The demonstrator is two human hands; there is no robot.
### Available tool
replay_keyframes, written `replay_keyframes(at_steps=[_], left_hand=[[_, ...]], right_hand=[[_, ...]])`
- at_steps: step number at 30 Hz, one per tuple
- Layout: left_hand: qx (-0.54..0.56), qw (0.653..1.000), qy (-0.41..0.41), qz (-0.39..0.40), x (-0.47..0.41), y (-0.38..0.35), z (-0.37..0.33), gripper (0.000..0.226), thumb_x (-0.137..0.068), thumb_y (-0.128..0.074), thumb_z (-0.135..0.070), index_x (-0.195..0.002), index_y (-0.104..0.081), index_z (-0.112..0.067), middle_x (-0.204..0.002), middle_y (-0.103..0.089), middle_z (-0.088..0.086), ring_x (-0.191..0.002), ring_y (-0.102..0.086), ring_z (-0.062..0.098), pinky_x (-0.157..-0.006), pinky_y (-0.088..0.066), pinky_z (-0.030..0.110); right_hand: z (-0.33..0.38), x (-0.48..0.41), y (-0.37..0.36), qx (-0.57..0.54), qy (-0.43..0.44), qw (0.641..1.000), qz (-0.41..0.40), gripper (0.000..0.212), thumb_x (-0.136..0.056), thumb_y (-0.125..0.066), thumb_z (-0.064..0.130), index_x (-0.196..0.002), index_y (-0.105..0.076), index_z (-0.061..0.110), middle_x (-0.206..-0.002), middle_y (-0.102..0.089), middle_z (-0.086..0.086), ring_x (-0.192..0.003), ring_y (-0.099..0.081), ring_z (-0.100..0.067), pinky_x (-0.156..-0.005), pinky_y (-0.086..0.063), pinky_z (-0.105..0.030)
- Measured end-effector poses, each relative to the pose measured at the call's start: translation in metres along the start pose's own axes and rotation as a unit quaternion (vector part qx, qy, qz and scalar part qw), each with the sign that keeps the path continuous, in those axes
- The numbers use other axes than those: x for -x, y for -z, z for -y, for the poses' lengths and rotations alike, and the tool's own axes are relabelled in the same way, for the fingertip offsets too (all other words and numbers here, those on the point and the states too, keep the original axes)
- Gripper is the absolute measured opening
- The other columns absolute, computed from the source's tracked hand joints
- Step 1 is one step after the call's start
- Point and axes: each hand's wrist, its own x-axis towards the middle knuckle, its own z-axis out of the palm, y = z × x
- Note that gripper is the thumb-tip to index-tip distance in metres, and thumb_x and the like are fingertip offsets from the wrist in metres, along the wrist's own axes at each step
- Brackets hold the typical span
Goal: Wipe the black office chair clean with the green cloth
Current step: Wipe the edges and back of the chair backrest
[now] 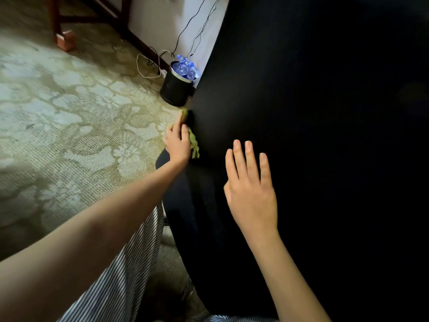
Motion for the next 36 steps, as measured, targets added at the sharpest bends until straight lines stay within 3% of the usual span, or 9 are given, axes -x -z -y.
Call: replay_keyframes(at_steps=[3,8,12,16,19,22,26,32,36], left_hand=[[0.023,0.999,0.044,0.007,0.016,0.000,0.013,0.041,-0.100,-0.036,-0.025,-0.141,-0.037,-0.026,-0.135,-0.037,0.015,-0.130,-0.029,0.028,-0.111,-0.017,0.035],[0.084,0.994,0.066,-0.008,0.045,-0.003,0.002,0.037,-0.098,-0.041,-0.021,-0.135,-0.043,-0.017,-0.134,-0.035,0.012,-0.128,-0.032,0.022,-0.099,-0.021,0.017],[0.136,0.990,-0.037,0.015,0.091,-0.004,-0.013,0.032,-0.095,-0.047,-0.026,-0.126,-0.045,-0.026,-0.124,-0.035,0.002,-0.114,-0.038,0.007,-0.096,-0.028,0.015],[0.136,0.981,-0.136,0.027,0.122,-0.007,-0.013,0.034,-0.084,-0.044,-0.047,-0.116,-0.035,-0.047,-0.121,-0.032,-0.006,-0.123,-0.035,0.014,-0.104,-0.031,0.020],[0.110,0.983,-0.144,0.029,0.115,-0.008,-0.017,0.039,-0.085,-0.041,-0.046,-0.122,-0.041,-0.034,-0.121,-0.034,-0.001,-0.119,-0.035,0.013,-0.102,-0.027,0.013],[0.101,0.983,-0.153,0.023,0.094,-0.007,-0.020,0.049,-0.087,-0.037,-0.038,-0.127,-0.048,-0.012,-0.118,-0.041,0.009,-0.115,-0.038,0.015,-0.102,-0.028,0.018],[0.069,0.992,-0.102,0.032,0.065,-0.005,-0.005,0.040,-0.095,-0.037,-0.027,-0.131,-0.047,-0.013,-0.123,-0.041,0.013,-0.119,-0.036,0.019,-0.099,-0.023,0.019],[0.035,0.997,0.064,0.032,0.095,0.005,0.055,0.035,-0.099,-0.036,-0.015,-0.134,-0.043,-0.015,-0.133,-0.035,0.016,-0.128,-0.029,0.025,-0.107,-0.017,0.029],[0.040,0.998,0.050,0.022,0.128,0.002,0.043,0.034,-0.098,-0.036,-0.013,-0.131,-0.044,-0.014,-0.131,-0.037,0.015,-0.118,-0.030,0.015,-0.102,-0.018,0.020]], right_hand=[[0.000,0.000,-0.001,0.018,0.003,1.000,0.008,0.067,-0.084,-0.049,0.044,-0.142,-0.040,0.012,-0.150,-0.035,-0.009,-0.139,-0.031,-0.025,-0.113,-0.011,-0.042],[0.003,0.002,0.000,0.014,-0.006,1.000,0.016,0.065,-0.085,-0.046,0.042,-0.142,-0.038,0.011,-0.150,-0.033,-0.010,-0.140,-0.029,-0.027,-0.112,-0.010,-0.044],[0.006,-0.004,0.000,0.006,-0.001,1.000,0.030,0.062,-0.087,-0.040,0.038,-0.143,-0.038,0.012,-0.151,-0.032,-0.010,-0.140,-0.026,-0.028,-0.112,-0.006,-0.044],[0.008,-0.006,0.002,0.011,-0.006,0.999,0.030,0.055,-0.089,-0.033,0.032,-0.141,-0.039,0.014,-0.150,-0.034,-0.007,-0.140,-0.027,-0.025,-0.112,-0.004,-0.042],[0.010,-0.001,0.003,-0.024,-0.042,0.999,0.023,0.056,-0.086,-0.038,0.031,-0.138,-0.043,0.013,-0.147,-0.040,-0.006,-0.138,-0.032,-0.022,-0.114,-0.005,-0.043],[0.011,0.008,0.003,-0.040,-0.039,0.998,0.025,0.060,-0.083,-0.041,0.029,-0.140,-0.037,0.009,-0.148,-0.038,-0.008,-0.138,-0.032,-0.023,-0.114,0.001,-0.042],[0.012,0.014,0.004,-0.079,-0.037,0.996,0.019,0.058,-0.079,-0.051,0.026,-0.134,-0.050,0.007,-0.143,-0.044,-0.010,-0.135,-0.038,-0.024,-0.114,-0.010,-0.040],[0.017,0.029,0.004,-0.128,-0.068,0.989,0.037,0.068,-0.074,-0.066,0.026,-0.136,-0.045,0.005,-0.146,-0.039,-0.011,-0.138,-0.029,-0.022,-0.114,0.000,-0.037],[0.018,0.034,0.006,-0.099,-0.062,0.991,0.062,0.077,-0.075,-0.067,0.038,-0.139,-0.035,0.008,-0.148,-0.019,-0.010,-0.138,-0.012,-0.019,-0.114,0.003,-0.038]])
